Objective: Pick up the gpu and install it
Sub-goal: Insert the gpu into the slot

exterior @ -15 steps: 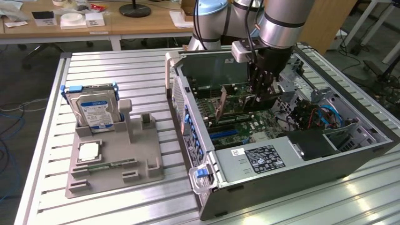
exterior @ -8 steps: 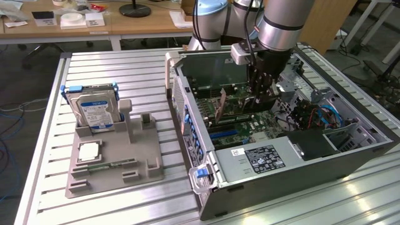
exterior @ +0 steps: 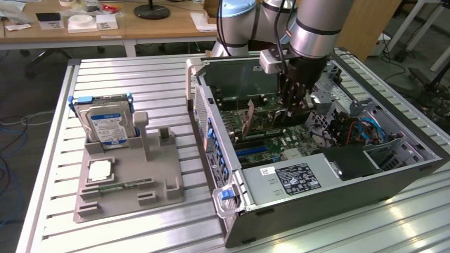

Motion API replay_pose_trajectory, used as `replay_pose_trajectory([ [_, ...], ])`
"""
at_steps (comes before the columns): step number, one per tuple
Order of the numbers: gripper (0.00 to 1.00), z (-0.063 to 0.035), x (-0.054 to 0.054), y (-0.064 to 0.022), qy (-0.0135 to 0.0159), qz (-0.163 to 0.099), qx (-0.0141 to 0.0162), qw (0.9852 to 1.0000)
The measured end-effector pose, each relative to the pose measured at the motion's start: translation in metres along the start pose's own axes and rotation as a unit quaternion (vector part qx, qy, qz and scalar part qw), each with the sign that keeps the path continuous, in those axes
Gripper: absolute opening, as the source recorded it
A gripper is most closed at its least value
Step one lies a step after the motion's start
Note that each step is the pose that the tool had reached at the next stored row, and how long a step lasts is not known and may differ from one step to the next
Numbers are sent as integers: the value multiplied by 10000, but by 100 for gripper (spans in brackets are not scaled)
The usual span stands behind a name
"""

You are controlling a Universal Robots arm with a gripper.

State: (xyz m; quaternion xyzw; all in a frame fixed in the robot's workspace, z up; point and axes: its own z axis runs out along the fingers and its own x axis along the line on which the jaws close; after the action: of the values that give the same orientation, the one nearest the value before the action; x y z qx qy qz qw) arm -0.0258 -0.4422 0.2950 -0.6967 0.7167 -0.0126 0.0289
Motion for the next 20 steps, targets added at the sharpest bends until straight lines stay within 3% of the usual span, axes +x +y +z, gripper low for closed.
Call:
replay_pose_trajectory([
  [20, 27, 34, 4, 3, -1, 1, 0, 10000],
])
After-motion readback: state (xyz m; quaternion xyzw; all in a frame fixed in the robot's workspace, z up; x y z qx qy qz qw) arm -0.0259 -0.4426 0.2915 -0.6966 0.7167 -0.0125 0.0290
